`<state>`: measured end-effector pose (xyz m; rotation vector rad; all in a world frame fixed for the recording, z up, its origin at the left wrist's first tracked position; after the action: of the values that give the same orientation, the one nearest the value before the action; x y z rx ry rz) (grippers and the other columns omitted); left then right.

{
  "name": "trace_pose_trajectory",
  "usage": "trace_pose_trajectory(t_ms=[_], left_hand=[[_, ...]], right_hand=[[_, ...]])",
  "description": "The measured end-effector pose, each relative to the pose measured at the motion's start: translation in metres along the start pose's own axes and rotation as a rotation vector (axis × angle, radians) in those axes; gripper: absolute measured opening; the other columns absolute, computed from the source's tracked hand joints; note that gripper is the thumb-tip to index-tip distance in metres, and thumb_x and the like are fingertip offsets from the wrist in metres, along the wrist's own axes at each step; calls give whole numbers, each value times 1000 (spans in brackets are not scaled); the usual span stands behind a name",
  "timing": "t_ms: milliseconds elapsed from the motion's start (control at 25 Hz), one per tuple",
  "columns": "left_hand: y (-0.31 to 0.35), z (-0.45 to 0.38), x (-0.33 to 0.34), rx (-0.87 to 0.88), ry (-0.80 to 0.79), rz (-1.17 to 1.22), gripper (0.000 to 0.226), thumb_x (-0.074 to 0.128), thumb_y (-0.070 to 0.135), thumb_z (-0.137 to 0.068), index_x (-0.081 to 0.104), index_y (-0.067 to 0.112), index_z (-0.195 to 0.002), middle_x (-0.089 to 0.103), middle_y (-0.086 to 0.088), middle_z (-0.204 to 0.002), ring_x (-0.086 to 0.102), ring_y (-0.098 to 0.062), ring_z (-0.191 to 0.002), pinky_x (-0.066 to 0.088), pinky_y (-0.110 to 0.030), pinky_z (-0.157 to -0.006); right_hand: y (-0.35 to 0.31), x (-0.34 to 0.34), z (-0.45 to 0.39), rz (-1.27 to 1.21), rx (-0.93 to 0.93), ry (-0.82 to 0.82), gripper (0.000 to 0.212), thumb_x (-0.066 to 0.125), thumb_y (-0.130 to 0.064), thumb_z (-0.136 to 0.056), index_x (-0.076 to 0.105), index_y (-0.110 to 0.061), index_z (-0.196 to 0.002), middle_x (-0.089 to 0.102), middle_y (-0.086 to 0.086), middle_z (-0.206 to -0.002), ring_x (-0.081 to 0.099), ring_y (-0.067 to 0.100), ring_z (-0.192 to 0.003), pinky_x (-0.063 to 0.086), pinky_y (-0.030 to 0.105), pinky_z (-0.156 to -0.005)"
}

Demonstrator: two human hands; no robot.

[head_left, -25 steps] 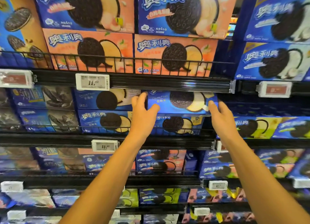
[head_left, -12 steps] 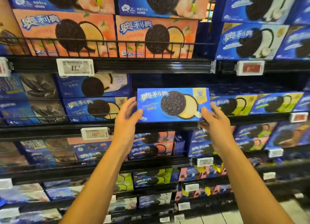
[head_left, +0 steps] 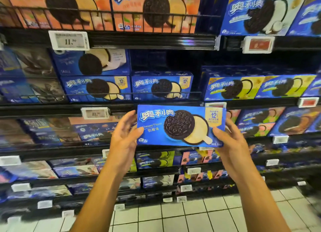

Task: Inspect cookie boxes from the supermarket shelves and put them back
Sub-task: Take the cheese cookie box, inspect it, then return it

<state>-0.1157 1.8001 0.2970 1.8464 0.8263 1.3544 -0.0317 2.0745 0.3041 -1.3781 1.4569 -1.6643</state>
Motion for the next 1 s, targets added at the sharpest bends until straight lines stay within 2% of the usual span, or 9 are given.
trace_pose_trajectory(t_ms=[80, 160, 240, 400, 560, 720, 800, 880, 1000], left_hand=[[-8, 18, 9, -29, 24, -5, 52, 72, 6, -77, 57, 14, -125, 67, -1, -120, 65, -17, -109, 58, -32, -89], [-19, 37, 22, -57, 67, 18, 43, 63, 8, -79, 58, 13, -121, 69, 0, -112, 68, -12, -98, 58, -25, -77], [-30, 57, 36, -90, 117, 44, 41, 59, 11, -79, 58, 11, -120, 70, -1, -109, 69, -11, -92, 57, -24, -74], [-45, 94, 59, -162, 157, 46, 60, 62, 18, -81, 50, -4, -136, 70, -8, -117, 68, -15, -101, 56, -24, -82], [-55, 129, 72, -143, 147, 28, 52, 58, 14, -88, 50, 3, -139, 66, -11, -126, 67, -18, -103, 56, -29, -83], [-56, 149, 77, -124, 143, 25, 58, 52, 13, -85, 46, 7, -142, 63, -11, -128, 65, -20, -104, 56, -31, -82], [-56, 154, 80, -128, 159, 22, 62, 53, 12, -83, 44, 8, -144, 59, -13, -131, 62, -21, -106, 55, -31, -84], [-56, 158, 84, -115, 159, 23, 64, 54, 12, -82, 43, 8, -145, 57, -14, -134, 60, -23, -109, 54, -31, -85], [-50, 163, 93, -88, 147, 26, 64, 56, 12, -82, 44, 10, -145, 57, -12, -135, 59, -24, -110, 57, -31, -81]], right_hand=[[5, -14, 14, -19, 27, 48, 59, 69, -23, -78, 55, -13, -134, 71, 9, -121, 71, 18, -91, 58, 36, -73], [8, -29, 26, -44, 50, 94, 63, 68, -30, -79, 53, -10, -136, 68, 10, -119, 68, 13, -87, 54, 35, -71], [6, -43, 37, -60, 63, 104, 66, 66, -38, -80, 52, -12, -139, 68, 6, -121, 68, 12, -93, 57, 32, -72], [6, -70, 53, -85, 112, 64, 59, 54, -52, -86, 59, -18, -134, 67, 7, -131, 65, 23, -116, 54, 37, -87], [8, -92, 72, -142, 121, 31, 53, 52, -43, -93, 58, -15, -138, 66, 9, -133, 62, 28, -122, 53, 45, -97], [11, -104, 87, -160, 126, -15, 55, 52, -34, -93, 52, -11, -143, 62, 12, -138, 60, 30, -123, 49, 47, -101], [11, -109, 91, -154, 129, -25, 55, 53, -33, -93, 50, -12, -144, 62, 11, -137, 62, 30, -121, 54, 44, -95], [7, -111, 92, -170, 110, -38, 55, 55, -33, -92, 50, -15, -144, 65, 9, -135, 66, 24, -113, 59, 35, -83], [-2, -115, 90, -227, 64, -16, 55, 59, -33, -91, 49, -24, -144, 70, 1, -126, 70, 16, -105, 60, 31, -76]])
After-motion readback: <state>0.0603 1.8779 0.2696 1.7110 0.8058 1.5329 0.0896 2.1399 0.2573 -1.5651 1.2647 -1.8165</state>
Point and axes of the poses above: each hand's wrist, its own z-axis away from the middle knuckle, its own x-axis out of the palm, y = z × x, the point moved 4 cm from there along -z, towards the middle knuckle
